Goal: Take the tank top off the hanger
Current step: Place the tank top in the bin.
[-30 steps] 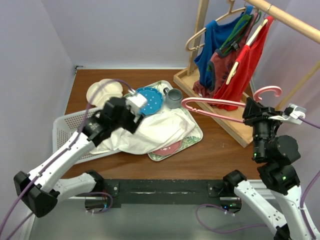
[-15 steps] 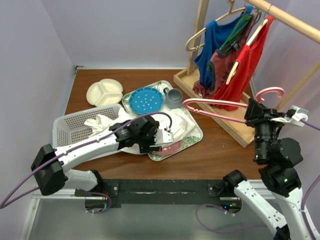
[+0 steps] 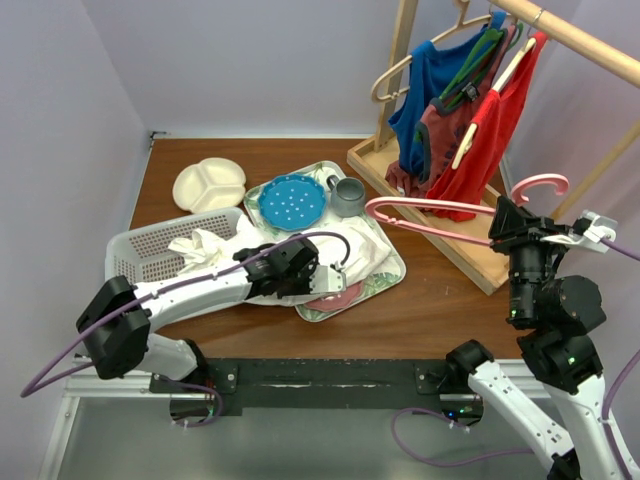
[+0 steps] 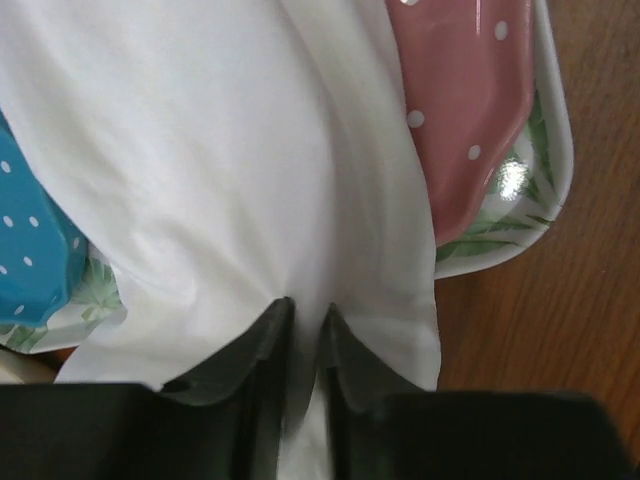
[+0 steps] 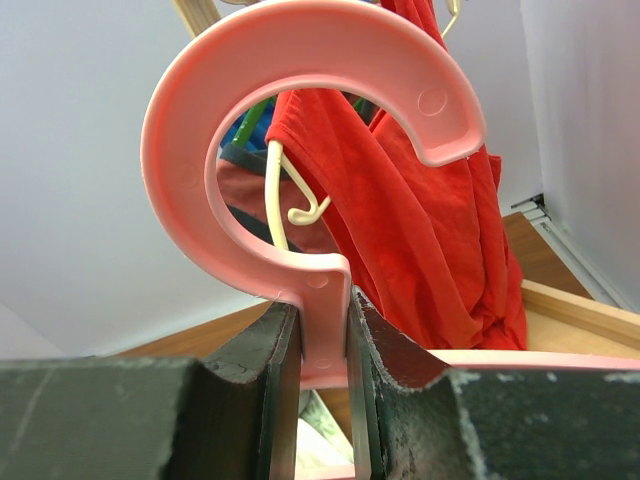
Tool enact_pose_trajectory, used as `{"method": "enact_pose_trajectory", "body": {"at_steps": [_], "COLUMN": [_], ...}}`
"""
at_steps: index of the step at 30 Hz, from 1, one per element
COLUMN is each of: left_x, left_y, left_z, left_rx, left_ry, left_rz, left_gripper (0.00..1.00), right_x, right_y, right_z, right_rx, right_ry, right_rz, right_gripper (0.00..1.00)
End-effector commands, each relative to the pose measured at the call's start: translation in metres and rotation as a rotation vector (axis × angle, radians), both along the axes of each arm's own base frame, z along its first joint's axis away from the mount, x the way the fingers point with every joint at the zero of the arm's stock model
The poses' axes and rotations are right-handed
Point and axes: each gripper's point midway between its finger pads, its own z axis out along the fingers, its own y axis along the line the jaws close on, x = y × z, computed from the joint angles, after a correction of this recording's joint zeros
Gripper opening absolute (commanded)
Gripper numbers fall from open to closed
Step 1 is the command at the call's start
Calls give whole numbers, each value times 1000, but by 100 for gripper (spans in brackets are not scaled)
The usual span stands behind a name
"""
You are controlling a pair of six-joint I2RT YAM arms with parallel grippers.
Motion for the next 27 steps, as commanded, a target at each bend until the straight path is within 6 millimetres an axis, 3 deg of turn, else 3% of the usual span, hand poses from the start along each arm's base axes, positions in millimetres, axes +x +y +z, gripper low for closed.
{"method": "enact_pose_trajectory", "body": {"at_steps": [1, 2, 7, 9, 11, 15, 19, 24, 27], "left_x": [23, 29, 59, 64, 65, 61, 57, 63, 64], "left_y": [0, -1, 23, 29, 35, 52, 87, 154, 193], "left_z": [27, 35, 83, 112, 141, 175, 192, 217, 243], "left_rx": [-26, -42, -48, -114, -207, -284, -251, -228, -283], "left_ry": [-132, -161, -382, -471, -535, -607, -687, -797, -895], "left_rz": [72, 98, 263, 312, 353, 418, 520, 772, 896], "left_gripper": [12, 0, 0, 0, 0, 0, 0, 0, 0], "right_x": [-7, -7, -8, -8, -8, -6, -3, -1, 0], "right_y": [-4, -4, -5, -5, -5, -4, 0, 3, 4], "right_z": [17, 16, 14, 14, 13, 13, 12, 11, 12], "right_rx": [31, 27, 28, 26, 24, 29, 35, 42, 46], "right_ry": [-61, -58, -55, -54, -52, -49, -47, -42, -43], "right_rz": [-3, -3, -3, -5, -7, -3, 10, 22, 25], "right_gripper": [0, 0, 0, 0, 0, 0, 0, 0, 0]}}
